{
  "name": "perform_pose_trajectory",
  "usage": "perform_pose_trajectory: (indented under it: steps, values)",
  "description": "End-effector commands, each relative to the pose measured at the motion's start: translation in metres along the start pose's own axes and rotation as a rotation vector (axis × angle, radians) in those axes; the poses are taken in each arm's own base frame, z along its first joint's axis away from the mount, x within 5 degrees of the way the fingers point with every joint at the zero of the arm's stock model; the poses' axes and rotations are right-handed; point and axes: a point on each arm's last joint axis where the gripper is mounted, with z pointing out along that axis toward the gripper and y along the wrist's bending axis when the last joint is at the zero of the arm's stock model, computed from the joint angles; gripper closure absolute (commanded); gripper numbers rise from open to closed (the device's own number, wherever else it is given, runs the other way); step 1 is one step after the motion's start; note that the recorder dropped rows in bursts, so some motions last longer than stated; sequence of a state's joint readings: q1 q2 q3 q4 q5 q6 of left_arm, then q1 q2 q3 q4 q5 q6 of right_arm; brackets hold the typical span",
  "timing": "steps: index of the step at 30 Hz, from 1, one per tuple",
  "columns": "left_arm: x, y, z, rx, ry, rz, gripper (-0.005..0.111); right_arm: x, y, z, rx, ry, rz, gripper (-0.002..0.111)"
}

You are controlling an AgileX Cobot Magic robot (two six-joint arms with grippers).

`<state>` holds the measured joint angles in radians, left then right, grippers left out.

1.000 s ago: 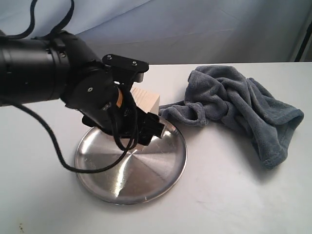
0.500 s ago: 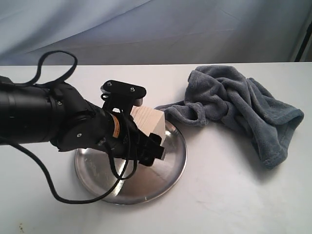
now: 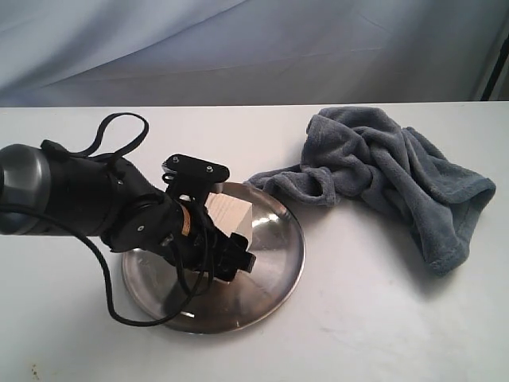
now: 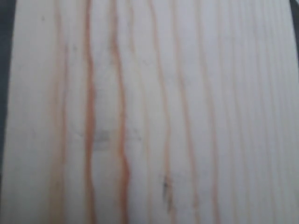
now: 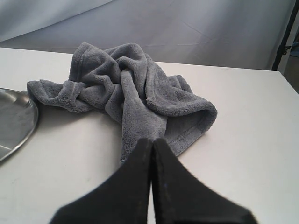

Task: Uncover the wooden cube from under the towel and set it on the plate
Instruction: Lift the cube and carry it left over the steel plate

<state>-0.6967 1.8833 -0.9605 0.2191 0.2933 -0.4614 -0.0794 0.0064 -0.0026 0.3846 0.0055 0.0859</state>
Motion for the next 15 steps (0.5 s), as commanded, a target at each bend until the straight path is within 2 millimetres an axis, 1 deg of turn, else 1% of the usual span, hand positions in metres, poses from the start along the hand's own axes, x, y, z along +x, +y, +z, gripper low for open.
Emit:
perform_pose_trajectory:
  steps: [1,4,6,8,9,12,14,15]
  values:
    - [-0.002,-0.0022,0.0092,0.021,-0.031,0.011,0.107,0.0015,-0.0003,-0.0005,-0.001,0.008,0.009,0.105]
    - [-0.0004,-0.0022,0.0141,0.021,-0.025,0.015,0.105,0.0015,-0.0003,-0.0005,-0.001,0.008,0.009,0.105]
    - [-0.0015,-0.0028,0.0141,0.027,-0.038,0.015,0.1,0.0015,-0.0003,-0.0005,-0.001,0.008,0.009,0.105]
    - [-0.0029,-0.0035,0.014,0.034,-0.052,0.015,0.085,0.0015,-0.0003,-0.0005,-0.001,0.008,0.009,0.105]
    - [-0.0029,-0.0035,0.014,0.034,-0.052,0.009,0.075,0.0015,-0.0003,-0.0005,-0.001,0.008,0.009,0.105]
    - [-0.0019,-0.003,0.0141,0.03,-0.041,0.001,0.038,0.0015,-0.0003,-0.0005,-0.001,0.008,0.009,0.105]
    - [0.0013,-0.0015,0.0142,0.013,-0.006,-0.001,0.021,0.0015,-0.0003,-0.0005,-0.001,0.008,0.009,0.105]
    - [0.0025,-0.0003,0.0136,-0.004,0.023,-0.001,0.015,0.0015,-0.0003,-0.0005,-0.001,0.008,0.009,0.105]
